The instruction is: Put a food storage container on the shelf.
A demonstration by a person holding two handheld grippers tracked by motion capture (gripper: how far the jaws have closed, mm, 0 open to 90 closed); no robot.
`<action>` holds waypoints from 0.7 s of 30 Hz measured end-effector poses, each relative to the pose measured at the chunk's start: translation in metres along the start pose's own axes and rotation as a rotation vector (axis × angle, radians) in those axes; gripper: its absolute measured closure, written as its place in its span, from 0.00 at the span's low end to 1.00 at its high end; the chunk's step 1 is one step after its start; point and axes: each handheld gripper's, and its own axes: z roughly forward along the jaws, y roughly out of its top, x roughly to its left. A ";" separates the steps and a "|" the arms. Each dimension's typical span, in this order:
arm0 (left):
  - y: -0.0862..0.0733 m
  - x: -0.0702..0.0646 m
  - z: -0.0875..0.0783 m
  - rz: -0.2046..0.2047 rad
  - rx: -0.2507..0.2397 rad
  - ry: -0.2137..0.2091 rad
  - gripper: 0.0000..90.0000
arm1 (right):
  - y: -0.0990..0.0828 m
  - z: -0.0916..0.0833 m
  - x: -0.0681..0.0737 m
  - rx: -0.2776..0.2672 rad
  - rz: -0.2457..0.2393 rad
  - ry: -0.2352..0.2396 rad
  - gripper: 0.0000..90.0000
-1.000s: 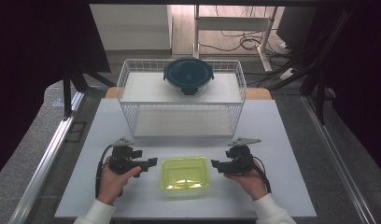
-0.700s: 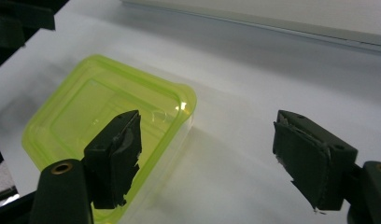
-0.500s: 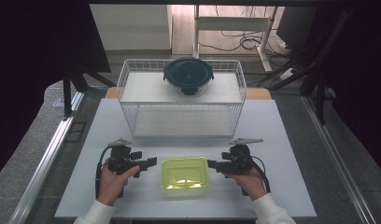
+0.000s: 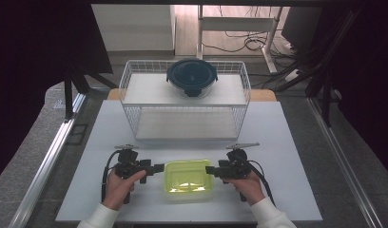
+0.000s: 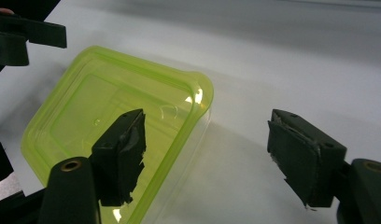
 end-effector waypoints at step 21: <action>-0.025 0.001 0.013 -0.177 0.037 -0.163 0.56 | -0.015 0.004 -0.003 0.048 0.154 0.160 0.58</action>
